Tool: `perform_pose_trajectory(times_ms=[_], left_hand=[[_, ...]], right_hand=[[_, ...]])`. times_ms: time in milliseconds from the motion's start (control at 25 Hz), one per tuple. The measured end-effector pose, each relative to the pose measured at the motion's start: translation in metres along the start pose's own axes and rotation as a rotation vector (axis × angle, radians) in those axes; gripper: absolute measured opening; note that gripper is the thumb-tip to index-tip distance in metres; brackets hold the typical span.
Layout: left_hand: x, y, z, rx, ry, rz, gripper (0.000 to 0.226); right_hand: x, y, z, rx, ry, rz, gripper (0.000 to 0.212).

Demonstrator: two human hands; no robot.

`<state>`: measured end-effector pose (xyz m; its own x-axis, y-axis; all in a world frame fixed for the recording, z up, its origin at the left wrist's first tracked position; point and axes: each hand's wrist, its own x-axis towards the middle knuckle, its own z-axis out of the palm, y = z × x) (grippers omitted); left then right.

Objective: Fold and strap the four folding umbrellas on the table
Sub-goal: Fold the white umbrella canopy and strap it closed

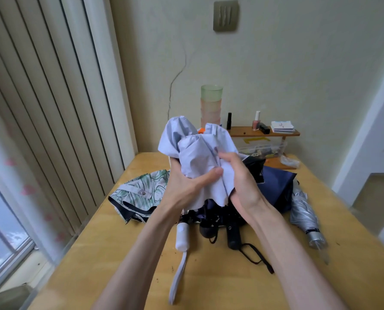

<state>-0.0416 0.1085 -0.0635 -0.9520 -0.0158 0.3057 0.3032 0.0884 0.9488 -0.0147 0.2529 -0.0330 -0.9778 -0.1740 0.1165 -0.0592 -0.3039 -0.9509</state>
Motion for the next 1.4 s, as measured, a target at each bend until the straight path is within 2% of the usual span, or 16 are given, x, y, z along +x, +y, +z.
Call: perform_pose_trajectory(times_ms=[80, 160, 200, 280, 360, 440, 480, 560, 640, 720, 800, 920, 1000, 1080, 1280, 1400], left_hand=[[0.002, -0.009, -0.002, -0.081, 0.036, -0.065, 0.079], [0.000, -0.022, -0.006, -0.153, 0.059, -0.159, 0.069], [-0.002, -0.028, -0.010, -0.165, 0.051, -0.191, 0.064], [-0.006, -0.033, -0.017, -0.160, -0.013, -0.212, 0.052], [-0.009, -0.030, -0.022, -0.174, -0.066, -0.197, 0.045], [-0.011, -0.023, -0.020, -0.136, -0.128, -0.154, 0.051], [-0.012, -0.019, -0.017, -0.077, -0.164, -0.130, 0.057], [-0.011, -0.016, -0.012, 0.078, -0.258, -0.108, 0.061], [-0.013, -0.010, -0.015, 0.166, -0.395, -0.134, 0.062], [-0.016, -0.003, -0.026, 0.147, -0.504, -0.166, 0.064], [-0.018, 0.005, -0.028, 0.105, -0.577, -0.152, 0.054], [-0.008, -0.003, -0.012, 0.170, -0.422, 0.081, 0.061], [-0.005, -0.010, -0.002, 0.155, -0.301, 0.203, 0.063], [-0.005, -0.021, 0.002, 0.170, -0.213, 0.271, 0.058], [-0.027, -0.051, 0.006, 0.132, -0.132, 0.227, 0.063], [-0.033, -0.058, 0.006, 0.091, -0.132, 0.193, 0.057]], right_hand=[[0.002, -0.002, -0.006, -0.228, 0.003, -0.034, 0.055], [0.007, -0.001, -0.022, -0.814, 0.145, -0.277, 0.048], [0.008, -0.002, -0.029, -1.013, 0.244, -0.369, 0.049], [0.008, -0.004, -0.040, -0.901, 0.329, -0.330, 0.067], [0.006, -0.003, -0.043, -0.491, 0.202, -0.093, 0.094], [0.002, 0.007, -0.032, -0.178, -0.003, 0.053, 0.086], [0.003, 0.013, -0.027, -0.116, -0.033, 0.078, 0.083], [0.011, 0.021, -0.019, -0.096, 0.070, 0.090, 0.086], [0.018, 0.023, -0.018, -0.103, 0.157, 0.041, 0.076], [0.023, 0.024, -0.020, -0.130, 0.184, -0.016, 0.061], [0.024, 0.026, -0.017, -0.199, 0.202, -0.106, 0.050], [0.022, 0.028, -0.008, -0.269, 0.107, -0.206, 0.037], [0.019, 0.027, -0.006, -0.233, -0.007, -0.185, 0.034], [0.017, 0.030, -0.006, -0.227, -0.041, -0.181, 0.034], [0.015, 0.067, -0.015, -0.379, -0.052, -0.156, 0.033], [0.010, 0.073, -0.019, -0.410, -0.064, -0.127, 0.050]])
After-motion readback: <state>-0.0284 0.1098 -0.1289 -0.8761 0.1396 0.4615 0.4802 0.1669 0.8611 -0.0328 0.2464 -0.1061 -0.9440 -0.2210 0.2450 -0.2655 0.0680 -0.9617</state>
